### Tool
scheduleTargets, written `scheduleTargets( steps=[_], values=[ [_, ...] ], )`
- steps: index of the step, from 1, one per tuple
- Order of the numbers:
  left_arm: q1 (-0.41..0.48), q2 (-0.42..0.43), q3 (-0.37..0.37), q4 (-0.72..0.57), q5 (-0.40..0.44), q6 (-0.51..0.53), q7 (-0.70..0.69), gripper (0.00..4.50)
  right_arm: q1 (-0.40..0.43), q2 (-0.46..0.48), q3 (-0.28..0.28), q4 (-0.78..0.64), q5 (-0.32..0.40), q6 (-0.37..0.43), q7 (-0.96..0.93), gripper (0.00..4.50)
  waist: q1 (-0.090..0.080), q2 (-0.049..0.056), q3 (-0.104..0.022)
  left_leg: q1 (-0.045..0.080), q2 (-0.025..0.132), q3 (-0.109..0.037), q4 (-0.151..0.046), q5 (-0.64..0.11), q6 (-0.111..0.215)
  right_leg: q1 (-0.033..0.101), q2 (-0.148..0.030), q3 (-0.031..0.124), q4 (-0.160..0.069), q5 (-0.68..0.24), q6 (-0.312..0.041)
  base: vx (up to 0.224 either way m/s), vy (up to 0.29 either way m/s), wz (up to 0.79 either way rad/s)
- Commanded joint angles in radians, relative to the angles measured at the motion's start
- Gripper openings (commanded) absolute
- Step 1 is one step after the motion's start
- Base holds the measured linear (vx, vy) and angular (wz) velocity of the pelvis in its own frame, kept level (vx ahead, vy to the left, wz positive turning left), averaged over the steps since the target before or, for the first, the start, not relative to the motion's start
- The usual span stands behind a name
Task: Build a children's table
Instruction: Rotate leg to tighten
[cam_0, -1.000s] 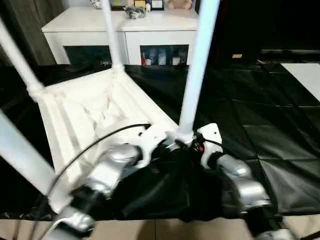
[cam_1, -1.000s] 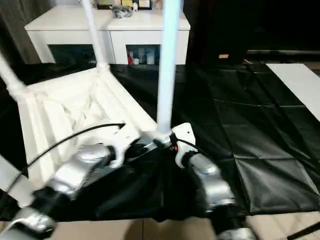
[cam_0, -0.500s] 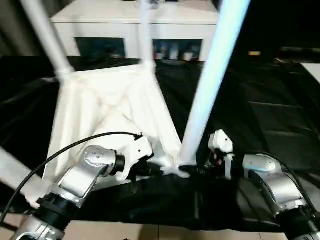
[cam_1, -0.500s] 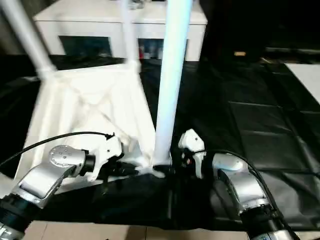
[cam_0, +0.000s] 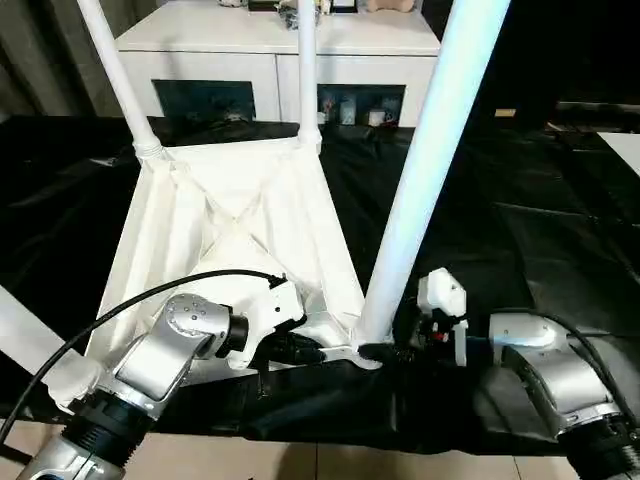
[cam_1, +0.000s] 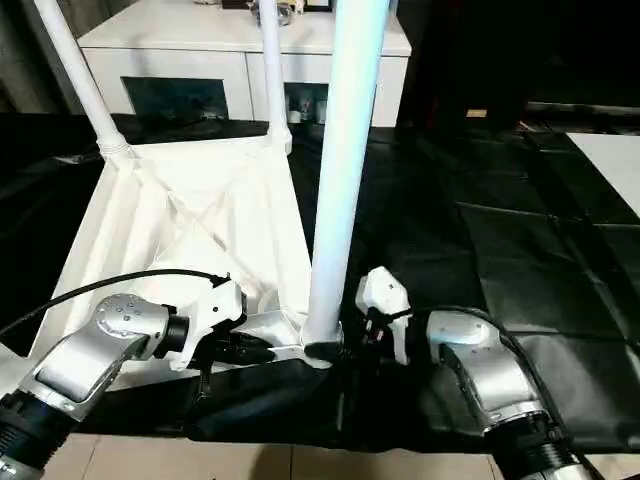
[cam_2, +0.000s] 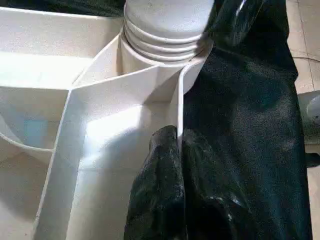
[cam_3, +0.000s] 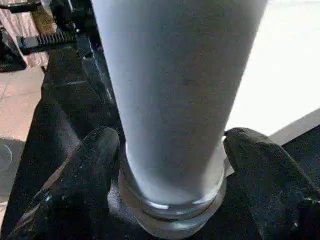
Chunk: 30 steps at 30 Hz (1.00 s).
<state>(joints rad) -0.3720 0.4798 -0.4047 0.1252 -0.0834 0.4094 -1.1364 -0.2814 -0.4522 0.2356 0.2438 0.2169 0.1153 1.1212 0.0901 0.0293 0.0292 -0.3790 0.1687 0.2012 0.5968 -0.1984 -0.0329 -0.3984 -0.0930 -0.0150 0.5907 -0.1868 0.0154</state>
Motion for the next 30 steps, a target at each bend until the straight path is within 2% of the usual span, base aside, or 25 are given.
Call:
scheduleTargets(
  steps=[1, 6, 11, 17, 19, 22, 25, 27, 28, 29, 30],
  values=[
    [0.02, 0.0, -0.052, 0.016, 0.015, 0.023, -0.019, 0.0, -0.003, -0.003, 0.01, 0.002, -0.025, -0.021, 0.006, 3.67, -0.004, -0.011, -0.047, 0.021, 0.056, -0.025, -0.081, -0.19, 0.053, 0.032, -0.043, 0.02, -0.052, -0.125, -0.239, 0.0, 0.0, 0.0],
    [0.021, 0.0, -0.053, 0.017, 0.017, 0.022, -0.017, 0.0, -0.005, 0.007, 0.016, 0.012, -0.038, -0.038, -0.006, 3.67, -0.004, -0.011, -0.046, 0.022, 0.056, -0.026, -0.083, -0.214, 0.043, 0.031, -0.043, 0.021, -0.054, -0.151, -0.233, 0.0, 0.0, 0.0],
    [0.021, -0.001, -0.052, 0.021, 0.022, 0.017, -0.011, 0.0, -0.01, 0.011, 0.016, 0.026, -0.032, -0.039, -0.008, 3.67, -0.004, -0.013, -0.046, 0.021, 0.056, -0.026, -0.081, -0.201, 0.049, 0.032, -0.042, 0.021, -0.052, -0.132, -0.238, 0.0, 0.0, 0.0],
    [0.023, 0.0, -0.056, 0.021, 0.021, 0.022, -0.017, 0.0, -0.004, 0.019, 0.013, 0.034, -0.035, -0.039, -0.007, 3.05, -0.004, -0.012, -0.047, 0.022, 0.056, -0.025, -0.08, -0.201, 0.05, 0.032, -0.042, 0.021, -0.051, -0.124, -0.243, 0.0, 0.0, 0.0],
    [0.023, 0.0, -0.057, 0.021, 0.021, 0.023, -0.017, 0.0, -0.003, 0.023, 0.012, 0.037, -0.037, -0.04, -0.014, 3.05, -0.005, -0.011, -0.047, 0.022, 0.055, -0.025, -0.081, -0.207, 0.048, 0.032, -0.042, 0.02, -0.052, -0.131, -0.242, 0.0, 0.0, 0.0],
    [0.025, -0.003, -0.057, 0.024, 0.023, 0.025, -0.011, 0.0, -0.004, 0.043, -0.003, 0.055, -0.034, -0.038, -0.051, 2.81, -0.006, -0.012, -0.046, 0.021, 0.055, -0.026, -0.081, -0.212, 0.045, 0.032, -0.042, 0.021, -0.052, -0.139, -0.239, 0.0, 0.0, 0.0],
    [0.025, -0.006, -0.056, 0.027, 0.024, 0.032, -0.005, 0.0, -0.004, 0.058, -0.013, 0.069, -0.029, -0.033, -0.074, 2.73, -0.008, -0.013, -0.042, 0.023, 0.056, -0.027, -0.087, -0.257, 0.028, 0.03, -0.043, 0.022, -0.059, -0.202, -0.229, 0.0, 0.0, 0.0],
    [0.025, -0.015, -0.053, 0.034, 0.025, 0.04, 0.009, 0.0, -0.002, 0.071, -0.021, 0.08, -0.03, -0.031, -0.1, 2.72, -0.011, -0.012, -0.036, 0.027, 0.056, -0.03, -0.094, -0.328, 0.0, 0.025, -0.045, 0.024, -0.069, -0.309, -0.202, 0.0, 0.0, 0.0],
    [0.025, -0.015, -0.053, 0.034, 0.025, 0.04, 0.009, 0.0, -0.002, 0.071, -0.021, 0.08, -0.03, -0.031, -0.1, 2.71, -0.011, -0.012, -0.036, 0.027, 0.056, -0.03, -0.094, -0.328, 0.0, 0.025, -0.045, 0.024, -0.069, -0.309, -0.202, 0.0, 0.0, 0.0],
    [0.022, -0.025, -0.049, 0.045, 0.031, 0.045, 0.03, 0.0, -0.001, 0.082, -0.027, 0.086, -0.034, -0.028, -0.127, 2.7, -0.014, -0.011, -0.031, 0.031, 0.056, -0.033, -0.099, -0.378, -0.017, 0.021, -0.045, 0.024, -0.076, -0.379, -0.182, 0.0, 0.0, 0.0],
    [0.016, -0.037, -0.043, 0.062, 0.04, 0.051, 0.058, 0.0, -0.002, 0.095, -0.035, 0.094, -0.038, -0.026, -0.158, 2.7, -0.015, -0.013, -0.03, 0.033, 0.056, -0.033, -0.099, -0.393, -0.023, 0.019, -0.045, 0.024, -0.078, -0.399, -0.176, 0.0, 0.0, 0.0]
  ],
)
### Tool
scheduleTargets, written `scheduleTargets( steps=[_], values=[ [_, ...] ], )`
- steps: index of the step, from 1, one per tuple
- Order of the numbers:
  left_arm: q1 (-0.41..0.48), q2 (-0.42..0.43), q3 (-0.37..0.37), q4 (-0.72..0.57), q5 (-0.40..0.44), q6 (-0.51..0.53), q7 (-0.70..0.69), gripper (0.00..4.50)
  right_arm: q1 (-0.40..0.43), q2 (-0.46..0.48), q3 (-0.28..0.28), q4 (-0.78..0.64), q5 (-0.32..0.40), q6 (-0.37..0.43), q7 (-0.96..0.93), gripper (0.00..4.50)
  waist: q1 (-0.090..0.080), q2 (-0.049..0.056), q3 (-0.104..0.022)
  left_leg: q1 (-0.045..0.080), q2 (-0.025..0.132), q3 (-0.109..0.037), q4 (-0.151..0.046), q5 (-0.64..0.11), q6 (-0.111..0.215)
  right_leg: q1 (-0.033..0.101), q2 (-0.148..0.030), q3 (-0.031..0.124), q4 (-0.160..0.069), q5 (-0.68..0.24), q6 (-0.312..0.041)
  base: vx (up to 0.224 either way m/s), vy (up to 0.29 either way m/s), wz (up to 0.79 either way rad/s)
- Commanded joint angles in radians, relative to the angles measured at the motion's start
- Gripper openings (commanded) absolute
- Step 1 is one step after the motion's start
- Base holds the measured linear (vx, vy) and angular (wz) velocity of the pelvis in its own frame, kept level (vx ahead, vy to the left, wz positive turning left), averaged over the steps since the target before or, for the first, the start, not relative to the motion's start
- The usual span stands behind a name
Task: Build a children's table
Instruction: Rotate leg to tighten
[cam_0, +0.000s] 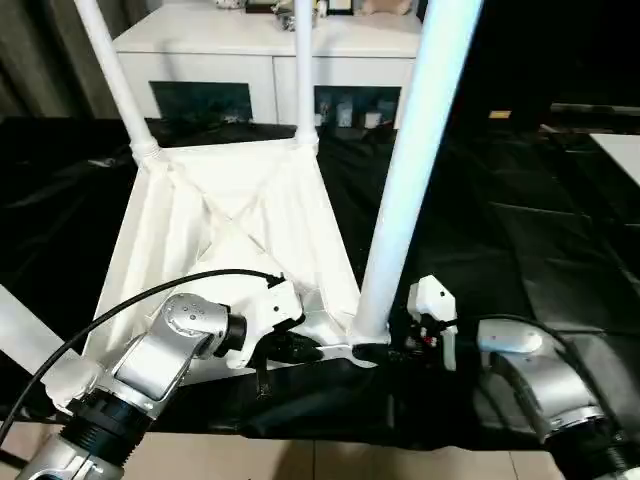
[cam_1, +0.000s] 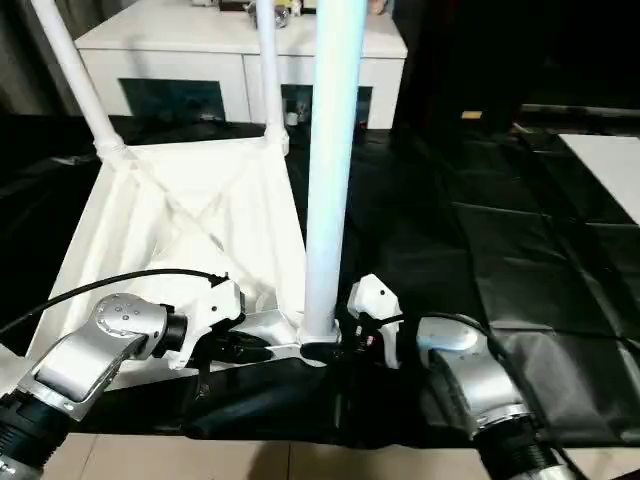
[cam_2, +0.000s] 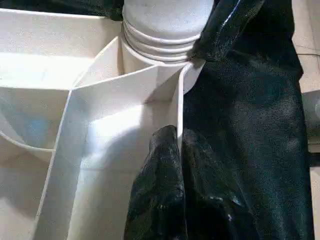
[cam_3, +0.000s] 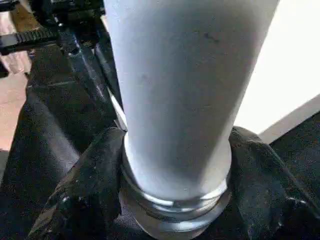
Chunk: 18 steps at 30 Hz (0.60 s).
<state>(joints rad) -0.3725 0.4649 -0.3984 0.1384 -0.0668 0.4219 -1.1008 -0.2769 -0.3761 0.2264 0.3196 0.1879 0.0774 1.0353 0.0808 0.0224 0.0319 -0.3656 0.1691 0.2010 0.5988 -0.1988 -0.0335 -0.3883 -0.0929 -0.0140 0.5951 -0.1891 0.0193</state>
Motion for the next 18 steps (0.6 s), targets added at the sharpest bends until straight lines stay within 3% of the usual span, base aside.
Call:
scheduleTargets(
  steps=[1, 2, 5, 7, 8, 9, 11, 13, 14, 17, 18],
  values=[
    [0.01, -0.034, -0.043, 0.066, 0.033, 0.041, 0.051, 0.0, -0.008, 0.031, -0.032, 0.028, -0.018, 0.011, -0.106, 2.7, -0.007, -0.005, -0.031, 0.021, 0.055, -0.034, -0.102, -0.407, -0.028, 0.007, -0.046, 0.024, -0.085, -0.417, -0.174, 0.0, 0.0, 0.0],
    [0.001, -0.048, -0.033, 0.087, 0.043, 0.043, 0.085, 0.0, -0.013, 0.043, -0.038, 0.041, -0.032, 0.01, -0.148, 2.7, -0.013, -0.004, -0.031, 0.022, 0.054, -0.038, -0.104, -0.434, -0.046, 0.005, -0.046, 0.023, -0.089, -0.455, -0.157, 0.0, 0.0, 0.0],
    [-0.011, -0.069, -0.018, 0.113, 0.053, 0.047, 0.131, 0.0, -0.02, 0.06, -0.045, 0.059, -0.049, 0.012, -0.204, 2.7, -0.021, -0.007, -0.031, 0.02, 0.053, -0.043, -0.106, -0.452, -0.05, 0.005, -0.048, 0.021, -0.092, -0.485, -0.138, 0.0, 0.0, 0.0],
    [-0.058, -0.16, 0.047, 0.207, 0.079, 0.071, 0.322, 0.0, -0.041, 0.148, -0.087, 0.11, -0.099, 0.064, -0.448, 2.69, -0.036, -0.006, -0.025, 0.023, 0.046, -0.041, -0.103, -0.483, -0.065, -0.007, -0.043, 0.02, -0.102, -0.541, -0.13, 0.0, 0.0, 0.0],
    [-0.074, -0.195, 0.075, 0.239, 0.079, 0.079, 0.388, 0.0, -0.045, 0.179, -0.102, 0.128, -0.115, 0.088, -0.537, 2.69, -0.035, -0.008, -0.028, 0.027, 0.044, -0.045, -0.102, -0.49, -0.072, -0.004, -0.045, 0.015, -0.104, -0.566, -0.118, 0.0, 0.0, 0.0],
    [-0.078, -0.203, 0.082, 0.247, 0.078, 0.081, 0.402, 0.0, -0.046, 0.186, -0.105, 0.132, -0.118, 0.093, -0.557, 2.69, -0.042, -0.01, -0.03, 0.016, 0.045, -0.054, -0.108, -0.48, -0.07, 0.004, -0.051, 0.012, -0.105, -0.592, -0.092, 0.0, 0.0, 0.0],
    [-0.096, -0.242, 0.114, 0.286, 0.076, 0.081, 0.474, 0.0, -0.049, 0.22, -0.111, 0.153, -0.148, 0.105, -0.656, 2.69, -0.047, -0.01, -0.031, 0.012, 0.046, -0.056, -0.11, -0.479, -0.063, 0.004, -0.05, 0.011, -0.108, -0.572, -0.087, 0.0, 0.0, 0.0],
    [-0.125, -0.288, 0.141, 0.356, 0.085, 0.049, 0.573, 0.0, -0.057, 0.277, -0.1, 0.186, -0.202, 0.103, -0.796, 2.69, -0.051, -0.004, -0.03, 0.015, 0.045, -0.054, -0.111, -0.482, -0.065, -0.001, -0.047, 0.01, -0.11, -0.55, -0.093, 0.0, 0.0, 0.0],
    [-0.132, -0.299, 0.147, 0.375, 0.089, 0.037, 0.599, 0.0, -0.06, 0.295, -0.097, 0.194, -0.216, 0.101, -0.835, 2.69, -0.053, -0.01, -0.031, 0.017, 0.042, -0.056, -0.112, -0.499, -0.065, -0.001, -0.046, 0.008, -0.114, -0.558, -0.086, 0.0, 0.0, 0.0],
    [-0.139, -0.313, 0.147, 0.39, 0.088, 0.015, 0.609, 0.0, -0.065, 0.331, -0.082, 0.191, -0.211, 0.089, -0.834, 2.68, -0.054, -0.007, -0.027, 0.025, 0.039, -0.054, -0.109, -0.544, -0.048, -0.015, -0.046, 0.011, -0.127, -0.607, -0.067, 0.0, 0.0, 0.0],
    [-0.14, -0.315, 0.145, 0.39, 0.09, 0.007, 0.602, 0.0, -0.066, 0.339, -0.072, 0.187, -0.207, 0.071, -0.808, 2.68, -0.054, -0.006, -0.029, 0.025, 0.04, -0.057, -0.11, -0.548, -0.048, -0.012, -0.046, 0.01, -0.125, -0.607, -0.062, 0.0, 0.0, 0.0]
  ],
)
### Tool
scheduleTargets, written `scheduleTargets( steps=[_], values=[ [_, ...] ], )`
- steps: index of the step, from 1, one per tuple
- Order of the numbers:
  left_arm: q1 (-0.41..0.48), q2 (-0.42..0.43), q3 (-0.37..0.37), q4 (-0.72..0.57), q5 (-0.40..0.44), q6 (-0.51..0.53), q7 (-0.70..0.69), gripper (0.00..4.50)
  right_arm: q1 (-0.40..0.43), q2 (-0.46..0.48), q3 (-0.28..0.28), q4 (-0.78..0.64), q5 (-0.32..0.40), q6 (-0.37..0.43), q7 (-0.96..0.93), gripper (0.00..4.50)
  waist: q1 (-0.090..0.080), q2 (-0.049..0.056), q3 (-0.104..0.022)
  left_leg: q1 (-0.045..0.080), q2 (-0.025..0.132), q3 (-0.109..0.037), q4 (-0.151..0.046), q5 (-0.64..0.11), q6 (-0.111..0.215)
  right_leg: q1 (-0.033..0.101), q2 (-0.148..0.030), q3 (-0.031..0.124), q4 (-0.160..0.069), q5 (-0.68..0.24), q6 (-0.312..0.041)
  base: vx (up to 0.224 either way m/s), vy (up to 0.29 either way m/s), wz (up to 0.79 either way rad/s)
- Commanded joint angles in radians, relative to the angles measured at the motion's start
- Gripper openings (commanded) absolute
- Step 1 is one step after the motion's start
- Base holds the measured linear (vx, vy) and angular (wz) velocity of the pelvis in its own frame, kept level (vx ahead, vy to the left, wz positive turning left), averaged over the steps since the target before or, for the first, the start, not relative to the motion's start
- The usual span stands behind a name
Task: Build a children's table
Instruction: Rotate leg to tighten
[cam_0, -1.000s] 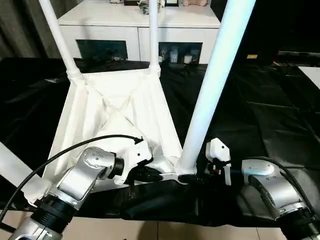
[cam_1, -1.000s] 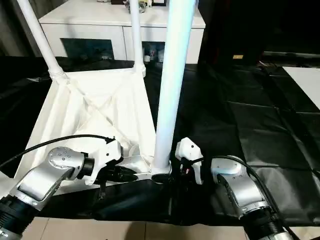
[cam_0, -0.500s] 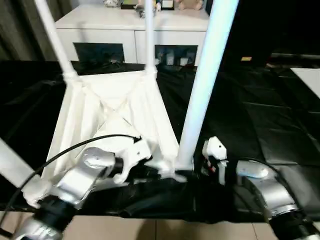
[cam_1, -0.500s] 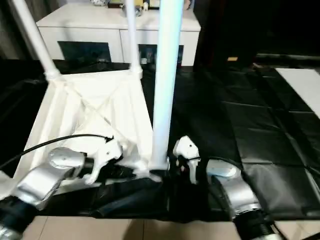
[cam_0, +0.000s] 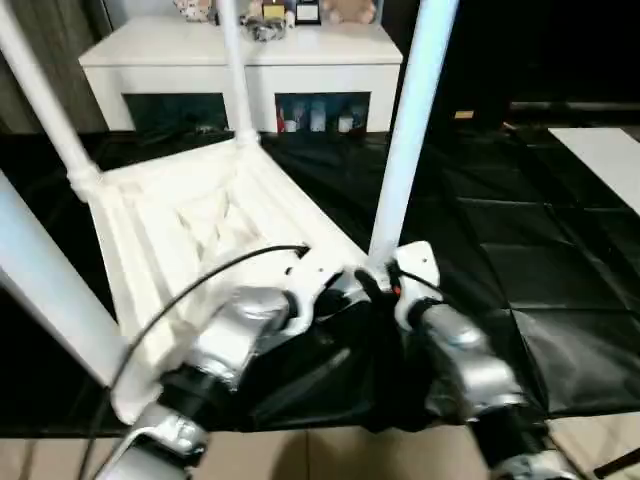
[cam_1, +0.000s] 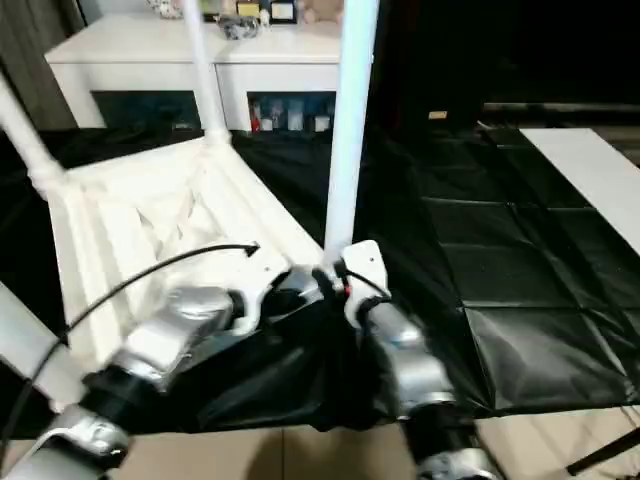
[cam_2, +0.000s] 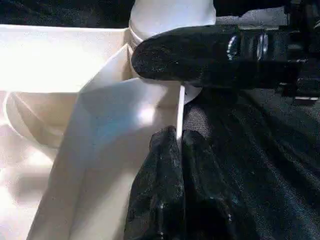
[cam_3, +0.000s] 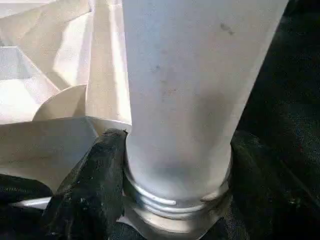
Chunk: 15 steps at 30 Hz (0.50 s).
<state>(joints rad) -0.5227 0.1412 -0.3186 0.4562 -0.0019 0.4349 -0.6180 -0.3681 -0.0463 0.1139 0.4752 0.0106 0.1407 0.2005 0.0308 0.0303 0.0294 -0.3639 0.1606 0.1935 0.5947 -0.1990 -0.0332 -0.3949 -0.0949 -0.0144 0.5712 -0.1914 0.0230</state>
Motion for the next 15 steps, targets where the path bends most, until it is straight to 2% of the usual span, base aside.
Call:
scheduleTargets(
  steps=[1, 2, 3, 5, 6, 8, 11, 14, 15],
  values=[
    [0.01, 0.008, 0.065, 0.072, 0.026, -0.009, 0.117, 0.0, 0.024, 0.013, 0.044, 0.03, -0.029, 0.0, 0.037, 2.68, -0.006, -0.013, -0.026, 0.019, 0.049, -0.051, -0.11, -0.553, -0.045, -0.003, -0.045, 0.009, -0.1, -0.6, -0.065, 0.0, 0.0, 0.0],
    [0.009, 0.008, 0.059, 0.074, 0.031, -0.02, 0.107, 0.0, 0.025, 0.025, 0.042, 0.021, -0.012, -0.011, 0.055, 3.03, -0.004, -0.014, -0.031, 0.013, 0.051, -0.05, -0.114, -0.523, -0.04, 0.005, -0.046, 0.011, -0.095, -0.549, -0.066, 0.0, 0.0, 0.0],
    [0.011, 0.016, 0.047, 0.072, 0.036, -0.028, 0.086, 0.0, 0.025, 0.028, 0.033, 0.006, 0.015, -0.022, 0.081, 3.38, 0.0, -0.015, -0.034, 0.014, 0.052, -0.045, -0.113, -0.493, -0.031, 0.003, -0.045, 0.015, -0.094, -0.505, -0.077, 0.0, 0.0, 0.0],
    [0.018, 0.033, 0.03, 0.061, 0.039, -0.035, 0.051, 0.0, 0.025, 0.016, 0.028, -0.008, 0.034, -0.029, 0.113, 3.45, 0.004, -0.015, -0.034, 0.013, 0.052, -0.04, -0.111, -0.463, -0.018, 0.004, -0.045, 0.018, -0.093, -0.469, -0.089, 0.0, 0.0, 0.0],
    [0.024, 0.043, 0.022, 0.05, 0.038, -0.034, 0.031, 0.0, 0.023, 0.003, 0.024, -0.014, 0.041, -0.03, 0.133, 3.59, 0.003, -0.012, -0.033, 0.004, 0.052, -0.041, -0.114, -0.443, -0.009, 0.011, -0.049, 0.018, -0.092, -0.471, -0.097, 0.0, 0.0, 0.0],
    [0.035, 0.065, 0.005, 0.03, 0.034, -0.032, -0.012, 0.0, 0.017, -0.022, 0.016, -0.022, 0.064, -0.026, 0.177, 3.74, -0.003, -0.012, -0.031, -0.012, 0.054, -0.047, -0.123, -0.427, -0.013, 0.024, -0.047, 0.011, -0.085, -0.469, -0.094, -0.012, -0.002, -0.1],
    [0.057, 0.107, -0.03, -0.012, 0.028, -0.036, -0.099, 0.0, 0.016, -0.095, 0.044, -0.052, 0.077, -0.017, 0.307, 3.95, -0.001, -0.012, -0.032, 0.0, 0.055, -0.047, -0.117, -0.45, -0.02, 0.016, -0.05, 0.012, -0.091, -0.488, -0.101, -0.008, -0.001, -0.07],
    [0.075, 0.145, -0.057, -0.046, 0.022, -0.06, -0.176, 0.0, 0.022, -0.161, 0.073, -0.075, 0.069, -0.028, 0.409, 4.05, 0.008, -0.014, -0.034, 0.013, 0.057, -0.036, -0.11, -0.431, -0.007, 0.008, -0.045, 0.019, -0.089, -0.404, -0.14, 0.0, 0.0, 0.0],
    [0.083, 0.166, -0.071, -0.064, 0.019, -0.078, -0.217, 0.0, 0.025, -0.193, 0.083, -0.083, 0.067, -0.038, 0.456, 4.05, 0.01, -0.014, -0.034, 0.013, 0.058, -0.036, -0.11, -0.425, -0.003, 0.01, -0.046, 0.02, -0.087, -0.395, -0.146, 0.0, 0.0, 0.0]
  ],
)
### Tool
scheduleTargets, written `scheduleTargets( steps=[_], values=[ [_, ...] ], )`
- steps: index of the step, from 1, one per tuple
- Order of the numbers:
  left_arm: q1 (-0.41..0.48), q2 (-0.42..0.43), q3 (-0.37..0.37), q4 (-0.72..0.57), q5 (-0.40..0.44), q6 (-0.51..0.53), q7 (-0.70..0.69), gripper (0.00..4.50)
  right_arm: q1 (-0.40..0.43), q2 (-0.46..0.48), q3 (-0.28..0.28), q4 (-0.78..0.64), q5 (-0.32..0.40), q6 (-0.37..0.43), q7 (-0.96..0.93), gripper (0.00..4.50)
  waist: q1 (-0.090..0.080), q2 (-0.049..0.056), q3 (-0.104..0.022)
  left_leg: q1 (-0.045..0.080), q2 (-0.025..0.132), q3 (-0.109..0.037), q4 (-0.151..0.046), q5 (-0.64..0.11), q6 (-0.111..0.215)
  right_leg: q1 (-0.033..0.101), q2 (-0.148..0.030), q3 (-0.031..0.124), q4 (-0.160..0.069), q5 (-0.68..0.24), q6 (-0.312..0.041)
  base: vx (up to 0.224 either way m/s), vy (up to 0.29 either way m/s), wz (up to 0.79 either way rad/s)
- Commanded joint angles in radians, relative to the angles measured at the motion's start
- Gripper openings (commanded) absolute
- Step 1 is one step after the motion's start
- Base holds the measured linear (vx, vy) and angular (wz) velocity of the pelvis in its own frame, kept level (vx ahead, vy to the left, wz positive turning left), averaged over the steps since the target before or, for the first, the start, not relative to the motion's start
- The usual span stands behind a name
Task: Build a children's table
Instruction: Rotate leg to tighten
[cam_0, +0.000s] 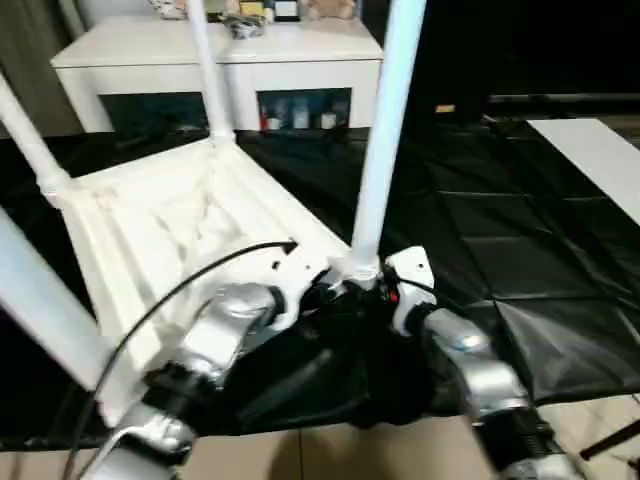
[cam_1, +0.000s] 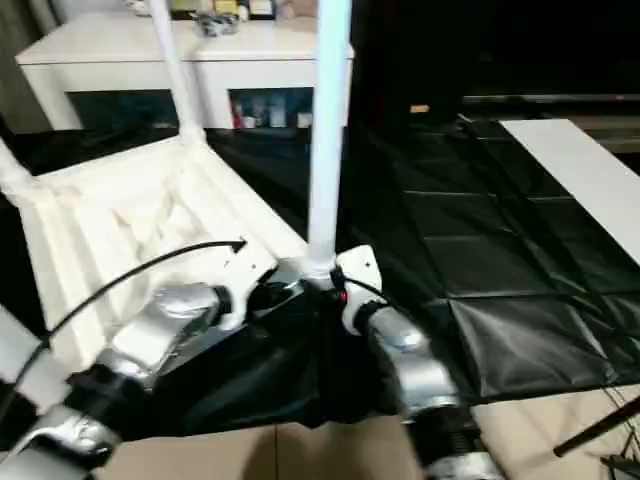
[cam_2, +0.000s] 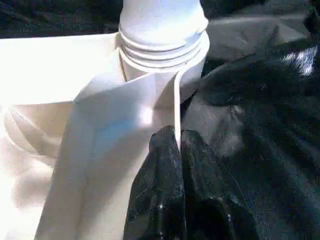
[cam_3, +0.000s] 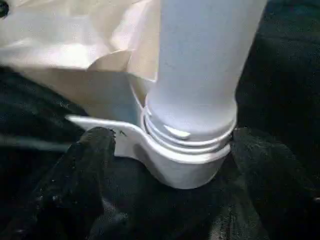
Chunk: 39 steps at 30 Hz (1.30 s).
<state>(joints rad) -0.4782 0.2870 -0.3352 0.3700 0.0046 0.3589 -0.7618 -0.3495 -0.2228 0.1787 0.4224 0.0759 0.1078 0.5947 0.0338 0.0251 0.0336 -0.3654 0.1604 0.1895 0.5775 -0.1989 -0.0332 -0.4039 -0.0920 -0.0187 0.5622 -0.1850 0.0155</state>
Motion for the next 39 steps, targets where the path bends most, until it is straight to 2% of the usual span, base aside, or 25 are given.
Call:
scheduleTargets(
  steps=[1, 3, 5, 6, 7, 8, 9, 11, 12, 14, 16, 17, 19, 21, 23, 26, 30, 33, 39],
  values=[
    [0.05, 0.045, -0.066, -0.004, 0.003, -0.011, -0.123, 0.0, 0.01, -0.048, 0.022, -0.042, 0.006, -0.015, 0.115, 4.05, 0.01, -0.008, -0.039, 0.013, 0.059, -0.03, -0.092, -0.403, 0.002, 0.022, -0.048, 0.025, -0.075, -0.378, -0.146, 0.0, 0.0, 0.0],
    [0.07, 0.078, -0.077, -0.048, -0.023, -0.018, -0.196, 0.0, 0.015, -0.083, 0.015, -0.062, 0.032, -0.014, 0.189, 4.05, 0.013, -0.006, -0.042, 0.017, 0.063, -0.025, -0.09, -0.372, 0.009, 0.022, -0.047, 0.026, -0.067, -0.312, -0.173, 0.0, 0.0, 0.0],
    [0.092, 0.121, -0.088, -0.108, -0.058, -0.011, -0.281, 0.0, 0.018, -0.121, 0.001, -0.091, 0.074, -0.006, 0.271, 4.05, 0.016, -0.008, -0.044, 0.014, 0.063, -0.021, -0.088, -0.335, 0.022, 0.025, -0.044, 0.026, -0.06, -0.262, -0.193, 0.06, -0.003, 0.05],
    [0.097, 0.136, -0.093, -0.128, -0.067, 0.002, -0.304, 0.0, 0.02, -0.133, -0.002, -0.102, 0.092, -0.003, 0.299, 4.05, 0.021, -0.007, -0.048, 0.019, 0.064, -0.017, -0.083, -0.3, 0.036, 0.026, -0.043, 0.027, -0.054, -0.207, -0.209, 0.067, -0.002, 0.06],
    [0.097, 0.136, -0.093, -0.128, -0.067, 0.002, -0.304, 0.0, 0.02, -0.133, -0.002, -0.102, 0.092, -0.003, 0.299, 4.05, 0.025, -0.005, -0.05, 0.018, 0.064, -0.014, -0.078, -0.25, 0.052, 0.027, -0.042, 0.026, -0.045, -0.138, -0.23, 0.081, -0.004, 0.06],
    [0.108, 0.172, -0.101, -0.167, -0.086, 0.03, -0.357, 0.0, 0.02, -0.152, -0.009, -0.117, 0.124, 0.004, 0.346, 4.05, 0.026, -0.005, -0.052, 0.016, 0.063, -0.013, -0.075, -0.222, 0.061, 0.029, -0.039, 0.025, -0.04, -0.102, -0.24, 0.084, -0.004, 0.04],
    [0.112, 0.183, -0.103, -0.177, -0.092, 0.039, -0.373, 0.0, 0.021, -0.158, -0.009, -0.122, 0.133, 0.005, 0.363, 4.05, 0.034, -0.002, -0.058, 0.02, 0.063, -0.011, -0.066, -0.155, 0.079, 0.032, -0.038, 0.022, -0.027, -0.009, -0.262, 0.084, -0.004, 0.04],
    [0.116, 0.197, -0.102, -0.189, -0.098, 0.049, -0.393, 0.0, 0.023, -0.17, 0.002, -0.132, 0.143, 0.002, 0.399, 4.05, 0.039, -0.005, -0.06, 0.015, 0.058, -0.005, -0.055, -0.057, 0.114, 0.036, -0.035, 0.019, -0.014, 0.116, -0.293, 0.064, 0.002, 0.02],
    [0.116, 0.198, -0.102, -0.189, -0.098, 0.049, -0.393, 0.0, 0.023, -0.171, 0.002, -0.132, 0.143, 0.002, 0.4, 4.05, 0.04, -0.008, -0.06, 0.014, 0.057, -0.005, -0.053, -0.049, 0.119, 0.039, -0.036, 0.02, -0.011, 0.127, -0.297, 0.055, 0.004, 0.01],
    [0.121, 0.21, -0.099, -0.201, -0.107, 0.061, -0.413, 0.0, 0.03, -0.182, 0.016, -0.146, 0.151, 0.004, 0.446, 4.05, 0.049, -0.009, -0.058, 0.011, 0.059, -0.005, -0.052, -0.053, 0.126, 0.041, -0.04, 0.02, -0.01, 0.108, -0.297, 0.0, 0.0, 0.0],
    [0.125, 0.218, -0.097, -0.211, -0.113, 0.066, -0.425, 0.0, 0.035, -0.186, 0.025, -0.151, 0.152, 0.006, 0.471, 4.05, 0.053, -0.01, -0.053, 0.011, 0.062, -0.006, -0.056, -0.096, 0.117, 0.041, -0.042, 0.021, -0.014, 0.033, -0.284, 0.0, 0.0, 0.0],
    [0.127, 0.222, -0.096, -0.218, -0.117, 0.071, -0.431, 0.0, 0.037, -0.189, 0.029, -0.153, 0.152, 0.007, 0.483, 4.05, 0.054, -0.012, -0.049, 0.012, 0.064, -0.008, -0.061, -0.142, 0.096, 0.04, -0.044, 0.021, -0.02, -0.054, -0.268, 0.0, 0.0, 0.0],
    [0.129, 0.228, -0.095, -0.227, -0.121, 0.076, -0.434, 0.0, 0.041, -0.192, 0.038, -0.152, 0.148, 0.002, 0.497, 4.05, 0.053, -0.011, -0.046, 0.014, 0.065, -0.009, -0.066, -0.179, 0.078, 0.037, -0.044, 0.022, -0.026, -0.114, -0.258, 0.0, 0.0, 0.0],
    [0.131, 0.233, -0.095, -0.238, -0.124, 0.085, -0.436, 0.0, 0.04, -0.192, 0.044, -0.148, 0.146, -0.002, 0.506, 3.78, 0.05, -0.011, -0.042, 0.019, 0.067, -0.012, -0.074, -0.245, 0.042, 0.033, -0.044, 0.024, -0.037, -0.221, -0.231, 0.0, 0.0, 0.0],
    [0.132, 0.235, -0.094, -0.244, -0.123, 0.091, -0.435, 0.0, 0.037, -0.19, 0.049, -0.142, 0.143, -0.012, 0.514, 3.67, 0.049, -0.011, -0.043, 0.021, 0.065, -0.013, -0.076, -0.263, 0.021, 0.032, -0.043, 0.026, -0.039, -0.247, -0.213, 0.0, 0.0, 0.0],
    [0.132, 0.233, -0.092, -0.245, -0.118, 0.089, -0.429, 0.0, 0.035, -0.186, 0.05, -0.135, 0.137, -0.02, 0.519, 3.43, 0.049, -0.012, -0.045, 0.019, 0.064, -0.013, -0.074, -0.234, 0.023, 0.034, -0.042, 0.026, -0.035, -0.202, -0.214, 0.0, 0.0, 0.0],
    [0.131, 0.23, -0.091, -0.244, -0.113, 0.09, -0.425, 0.0, 0.036, -0.185, 0.057, -0.129, 0.128, -0.033, 0.532, 3.09, 0.051, -0.013, -0.05, 0.015, 0.061, -0.012, -0.066, -0.17, 0.051, 0.038, -0.042, 0.024, -0.025, -0.113, -0.234, 0.0, 0.0, 0.0],
    [0.13, 0.23, -0.091, -0.244, -0.112, 0.089, -0.422, 0.0, 0.039, -0.185, 0.063, -0.126, 0.124, -0.038, 0.533, 2.79, 0.051, -0.014, -0.05, 0.014, 0.061, -0.011, -0.064, -0.159, 0.061, 0.039, -0.041, 0.023, -0.024, -0.101, -0.243, 0.0, 0.0, 0.0],
    [0.127, 0.226, -0.091, -0.234, -0.107, 0.083, -0.413, 0.0, 0.04, -0.195, 0.083, -0.108, 0.098, -0.065, 0.54, 2.43, 0.051, -0.014, -0.05, 0.016, 0.062, -0.012, -0.065, -0.179, 0.053, 0.039, -0.042, 0.023, -0.026, -0.131, -0.239, 0.0, 0.0, 0.0]
  ],
)
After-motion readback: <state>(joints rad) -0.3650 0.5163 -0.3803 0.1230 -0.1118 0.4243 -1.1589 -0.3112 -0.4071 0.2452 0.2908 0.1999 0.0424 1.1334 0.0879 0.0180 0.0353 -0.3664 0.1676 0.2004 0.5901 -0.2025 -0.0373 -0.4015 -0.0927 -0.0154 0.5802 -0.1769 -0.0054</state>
